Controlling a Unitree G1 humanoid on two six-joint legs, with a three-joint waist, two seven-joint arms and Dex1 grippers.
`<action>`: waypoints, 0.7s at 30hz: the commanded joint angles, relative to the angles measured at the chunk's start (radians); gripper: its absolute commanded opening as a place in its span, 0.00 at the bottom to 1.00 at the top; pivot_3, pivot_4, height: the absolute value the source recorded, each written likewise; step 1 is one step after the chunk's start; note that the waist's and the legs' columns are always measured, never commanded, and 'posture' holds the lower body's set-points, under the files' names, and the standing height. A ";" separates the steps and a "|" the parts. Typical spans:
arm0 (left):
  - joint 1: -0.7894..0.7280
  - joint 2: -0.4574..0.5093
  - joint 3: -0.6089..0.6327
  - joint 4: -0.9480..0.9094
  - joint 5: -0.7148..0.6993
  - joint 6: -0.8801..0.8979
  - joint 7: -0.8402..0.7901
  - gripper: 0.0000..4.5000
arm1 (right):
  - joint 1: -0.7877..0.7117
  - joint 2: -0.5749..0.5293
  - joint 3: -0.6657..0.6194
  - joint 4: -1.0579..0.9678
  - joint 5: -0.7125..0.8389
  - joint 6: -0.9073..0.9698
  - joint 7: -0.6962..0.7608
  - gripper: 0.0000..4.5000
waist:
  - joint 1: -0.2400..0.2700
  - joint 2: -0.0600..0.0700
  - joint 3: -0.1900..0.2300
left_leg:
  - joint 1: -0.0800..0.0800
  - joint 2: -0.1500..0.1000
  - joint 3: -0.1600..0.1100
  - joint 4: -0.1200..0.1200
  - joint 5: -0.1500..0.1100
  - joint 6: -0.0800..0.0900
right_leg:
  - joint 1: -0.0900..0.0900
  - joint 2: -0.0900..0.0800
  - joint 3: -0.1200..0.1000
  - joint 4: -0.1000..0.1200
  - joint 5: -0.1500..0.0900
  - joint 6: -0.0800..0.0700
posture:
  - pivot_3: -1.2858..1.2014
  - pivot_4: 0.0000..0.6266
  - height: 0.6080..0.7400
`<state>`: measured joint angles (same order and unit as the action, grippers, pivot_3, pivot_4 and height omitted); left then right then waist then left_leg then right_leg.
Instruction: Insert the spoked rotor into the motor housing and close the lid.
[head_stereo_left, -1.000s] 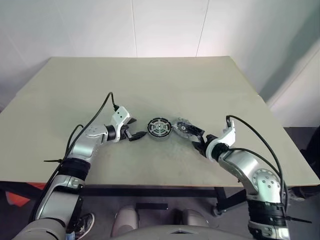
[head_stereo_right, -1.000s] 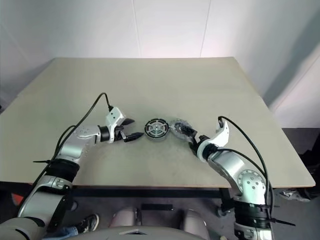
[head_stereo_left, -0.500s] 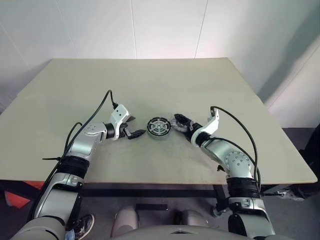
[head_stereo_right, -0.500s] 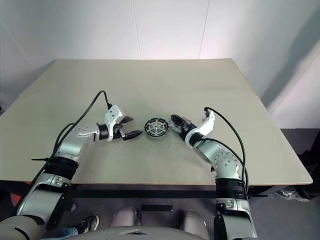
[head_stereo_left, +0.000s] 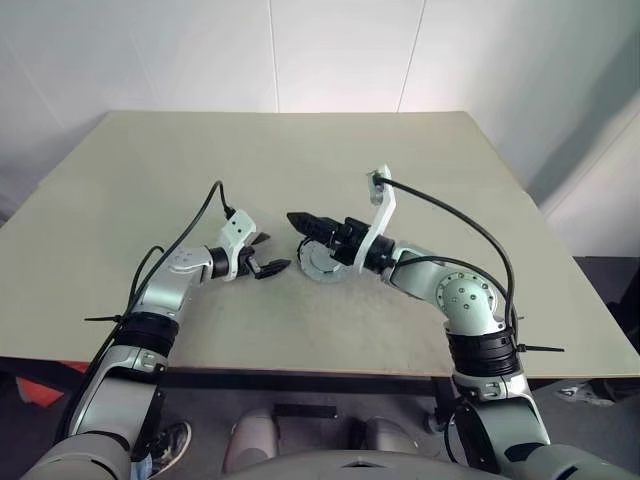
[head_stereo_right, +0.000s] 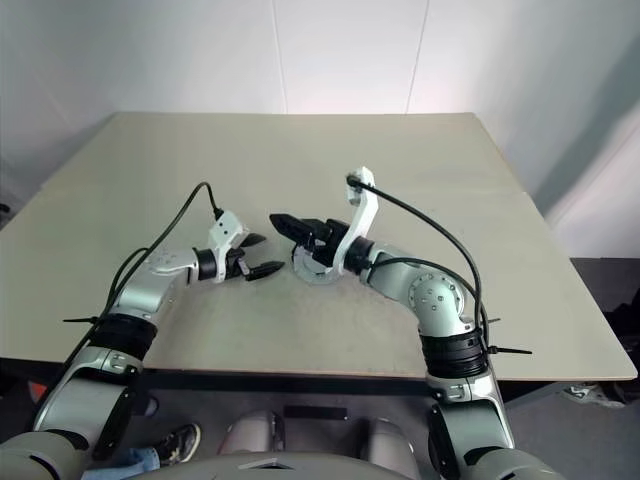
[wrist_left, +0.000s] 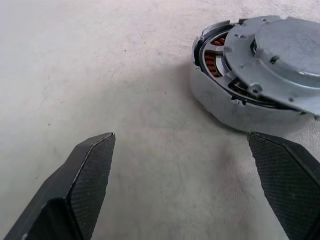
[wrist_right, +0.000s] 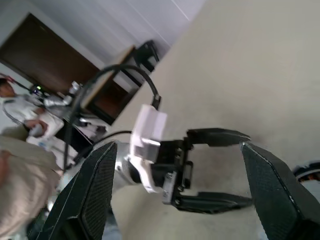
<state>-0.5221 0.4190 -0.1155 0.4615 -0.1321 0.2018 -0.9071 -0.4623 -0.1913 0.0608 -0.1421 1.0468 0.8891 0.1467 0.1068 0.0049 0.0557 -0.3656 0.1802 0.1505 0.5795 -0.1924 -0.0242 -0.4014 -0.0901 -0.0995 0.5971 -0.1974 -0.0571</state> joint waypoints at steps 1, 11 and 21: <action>-0.026 0.010 0.018 -0.012 -0.001 -0.020 0.002 1.00 | -0.010 -0.053 0.050 -0.043 -0.179 -0.113 0.089 0.99 | 0.000 0.000 0.000 | 0.000 0.000 0.000 0.000 0.000 0.000 | 0.000 0.000 0.000 0.000 -0.001 0.002 | 0.52 0.00 1.00; -0.060 0.064 0.049 0.063 -0.005 -0.040 -0.028 1.00 | 0.041 -0.195 0.271 0.050 -0.699 -0.544 0.350 0.99 | -0.008 0.000 0.000 | -0.001 0.001 0.000 0.000 0.001 -0.002 | 0.000 0.001 0.001 0.006 -0.005 0.005 | 0.52 0.00 1.00; 0.005 0.031 0.045 -0.036 -0.016 -0.007 0.000 1.00 | 0.055 -0.085 0.288 0.268 -0.836 -0.632 0.416 0.99 | -0.009 0.000 0.000 | 0.001 0.001 0.000 0.002 0.000 0.001 | 0.000 0.001 0.001 0.007 -0.001 -0.002 | 0.52 0.00 1.00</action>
<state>-0.5138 0.4445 -0.0795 0.4842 -0.1363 0.1910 -0.9133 -0.4052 -0.2813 0.3683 0.1117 0.2237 0.2893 0.5532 0.0978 0.0046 0.0559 -0.3646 0.1809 0.1503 0.5817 -0.1925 -0.0236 -0.4015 -0.0895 -0.0982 0.6046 -0.1984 -0.0598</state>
